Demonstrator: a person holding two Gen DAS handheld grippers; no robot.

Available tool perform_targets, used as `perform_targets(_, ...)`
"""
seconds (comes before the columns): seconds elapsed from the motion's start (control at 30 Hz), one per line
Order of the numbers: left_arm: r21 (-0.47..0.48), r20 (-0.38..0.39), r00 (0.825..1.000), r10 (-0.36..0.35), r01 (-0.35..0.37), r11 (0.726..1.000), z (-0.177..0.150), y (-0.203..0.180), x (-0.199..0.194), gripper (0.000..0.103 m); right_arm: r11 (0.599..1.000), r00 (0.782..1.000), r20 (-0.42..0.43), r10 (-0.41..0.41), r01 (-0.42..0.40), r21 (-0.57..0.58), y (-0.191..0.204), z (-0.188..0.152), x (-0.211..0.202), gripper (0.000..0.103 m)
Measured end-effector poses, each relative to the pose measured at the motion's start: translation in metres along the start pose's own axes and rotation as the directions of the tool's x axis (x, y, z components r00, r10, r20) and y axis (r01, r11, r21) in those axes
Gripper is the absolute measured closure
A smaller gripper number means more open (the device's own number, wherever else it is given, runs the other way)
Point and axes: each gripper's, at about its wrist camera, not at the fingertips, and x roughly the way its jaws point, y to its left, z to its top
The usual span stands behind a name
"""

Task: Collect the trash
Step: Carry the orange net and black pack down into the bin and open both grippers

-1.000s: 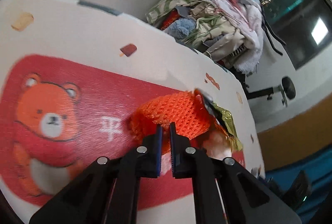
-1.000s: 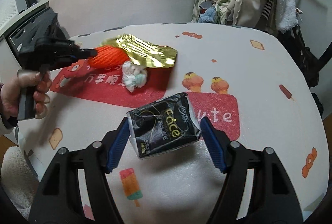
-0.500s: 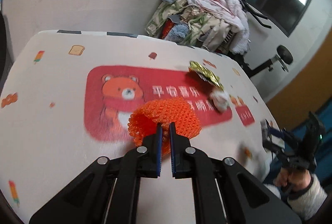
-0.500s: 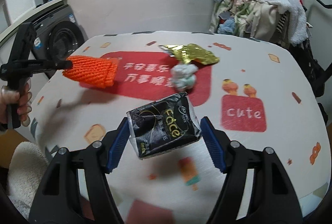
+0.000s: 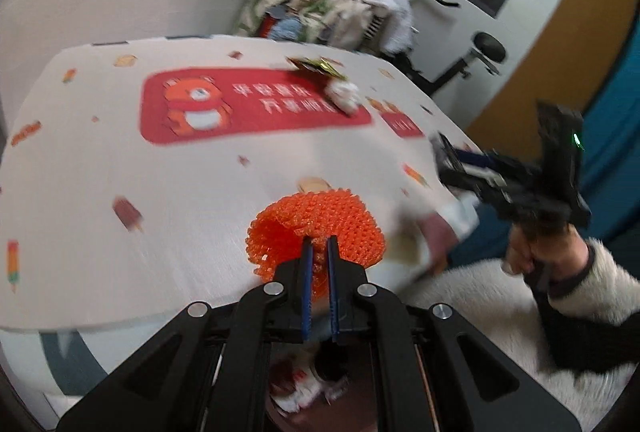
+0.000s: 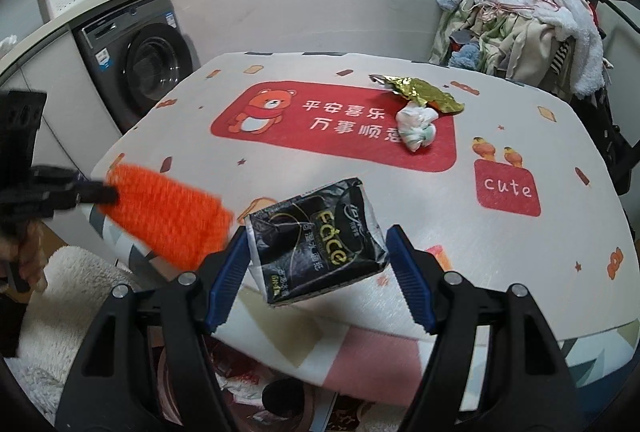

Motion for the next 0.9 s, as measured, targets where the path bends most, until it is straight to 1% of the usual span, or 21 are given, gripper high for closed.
perform_targets(0.17,0.050,-0.060,0.997,-0.039,0.042,0.998,-0.034,-0.018,0.000,0.096,1.000,1.000,0.008,0.005,-0.005,0.002,0.010,-0.010,-0.010,0.033)
perform_targets(0.33,0.107,-0.142,0.989,-0.052,0.067,0.992,-0.062,-0.033,0.016,0.096,1.000,1.000,0.003,0.012,-0.012,0.008,0.016,-0.020,-0.014,0.033)
perform_targets(0.47,0.152,-0.201,0.979,-0.033,0.064,0.986,-0.080,-0.042,0.034,0.096,1.000,1.000,-0.010,0.018,-0.018,0.006,0.020,-0.029,-0.013,0.033)
perform_targets(0.63,0.164,-0.262,0.965,-0.025,0.070,0.984,-0.101,-0.047,0.060,0.096,1.000,0.999,-0.024,0.023,-0.023,0.011,0.024,-0.036,-0.010,0.033)
perform_targets(0.7,0.175,-0.275,0.961,-0.019,0.069,0.982,-0.107,-0.050,0.066,0.094,0.999,0.999,-0.033,0.030,-0.029,0.015,0.026,-0.040,-0.008,0.033)
perform_targets(0.77,0.206,-0.271,0.962,0.014,0.044,0.977,-0.113,-0.053,0.071,0.090,0.999,0.998,-0.045,0.038,-0.038,0.015,0.029,-0.044,-0.006,0.033)
perform_targets(0.8,0.216,-0.269,0.963,0.022,0.038,0.976,-0.115,-0.054,0.072,0.080,0.999,0.998,-0.049,0.040,-0.039,0.012,0.029,-0.045,-0.005,0.033)
perform_targets(0.83,0.221,-0.260,0.965,0.027,0.032,0.975,-0.115,-0.054,0.071,0.061,0.999,0.998,-0.055,0.042,-0.042,0.010,0.031,-0.048,-0.003,0.033)
perform_targets(0.9,0.219,-0.201,0.979,0.041,0.004,0.976,-0.112,-0.053,0.063,0.043,0.999,0.997,-0.062,0.048,-0.048,0.010,0.033,-0.051,-0.001,0.033)
